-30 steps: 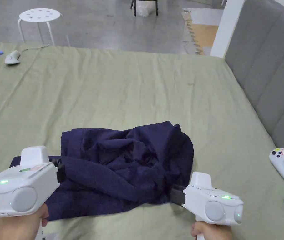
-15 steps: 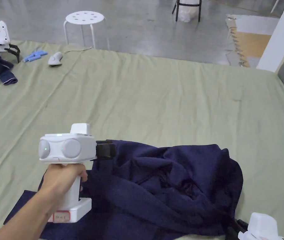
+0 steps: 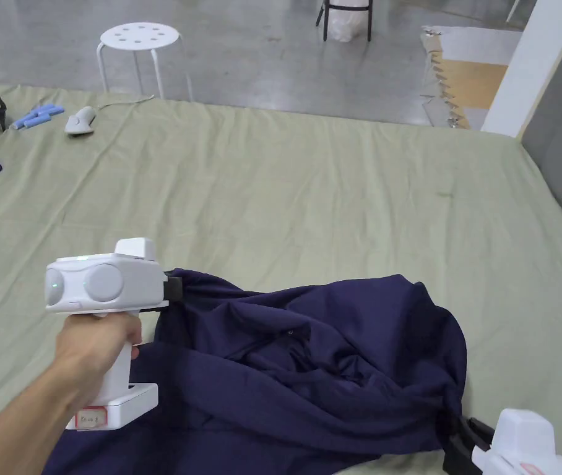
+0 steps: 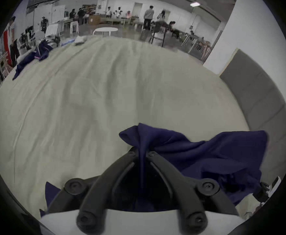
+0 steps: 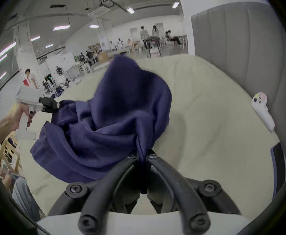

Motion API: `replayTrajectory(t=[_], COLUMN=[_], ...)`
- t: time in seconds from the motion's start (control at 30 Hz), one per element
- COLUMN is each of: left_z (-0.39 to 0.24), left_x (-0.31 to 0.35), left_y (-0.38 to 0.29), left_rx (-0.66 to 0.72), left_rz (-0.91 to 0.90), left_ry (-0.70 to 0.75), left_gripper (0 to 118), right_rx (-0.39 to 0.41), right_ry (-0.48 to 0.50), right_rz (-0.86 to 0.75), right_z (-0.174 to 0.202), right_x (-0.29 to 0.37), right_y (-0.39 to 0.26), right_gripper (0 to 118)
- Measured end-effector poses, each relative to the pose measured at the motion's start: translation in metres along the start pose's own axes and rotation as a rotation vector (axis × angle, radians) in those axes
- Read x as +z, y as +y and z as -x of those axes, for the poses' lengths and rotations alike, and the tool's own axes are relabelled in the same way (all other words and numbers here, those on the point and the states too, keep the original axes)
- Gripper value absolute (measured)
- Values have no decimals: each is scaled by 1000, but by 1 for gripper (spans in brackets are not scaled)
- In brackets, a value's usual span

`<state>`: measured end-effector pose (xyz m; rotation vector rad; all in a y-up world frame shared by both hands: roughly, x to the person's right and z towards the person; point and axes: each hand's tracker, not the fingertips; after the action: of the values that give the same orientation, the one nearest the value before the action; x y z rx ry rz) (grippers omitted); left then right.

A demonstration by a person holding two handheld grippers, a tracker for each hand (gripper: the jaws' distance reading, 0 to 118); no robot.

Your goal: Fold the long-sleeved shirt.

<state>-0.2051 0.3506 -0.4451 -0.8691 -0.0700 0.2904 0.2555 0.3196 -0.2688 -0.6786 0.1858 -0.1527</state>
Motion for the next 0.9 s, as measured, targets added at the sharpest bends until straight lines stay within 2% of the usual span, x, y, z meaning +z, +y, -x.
replayTrajectory(t=[0.1,0.3,0.4,0.53,0.8,0.9], left_z=[-8,-9,-14,-15,-45,-58], left_x=[56,180,241,317,418,442], left_y=[9,66,98,132,200,233], left_rx=[-18,-40,-91,-119,-123,-118], left_rz=[-110,-363,-478,-602,-762,-800], left_ry=[-29,-94,-40,-15,20,17], left_gripper=[10,10,10,10,10,10], right_rx=[-12,47,51,101,188,197], right_ry=[23,33,54,53,38,18], right_rz=[-76,-249,-341,-448,-598,-650], right_z=[4,17,19,32,65,78], right_x=[21,79,115,175,249,267], right_y=[30,124,180,255,391,435], right_gripper=[3,2,2,2,2,2])
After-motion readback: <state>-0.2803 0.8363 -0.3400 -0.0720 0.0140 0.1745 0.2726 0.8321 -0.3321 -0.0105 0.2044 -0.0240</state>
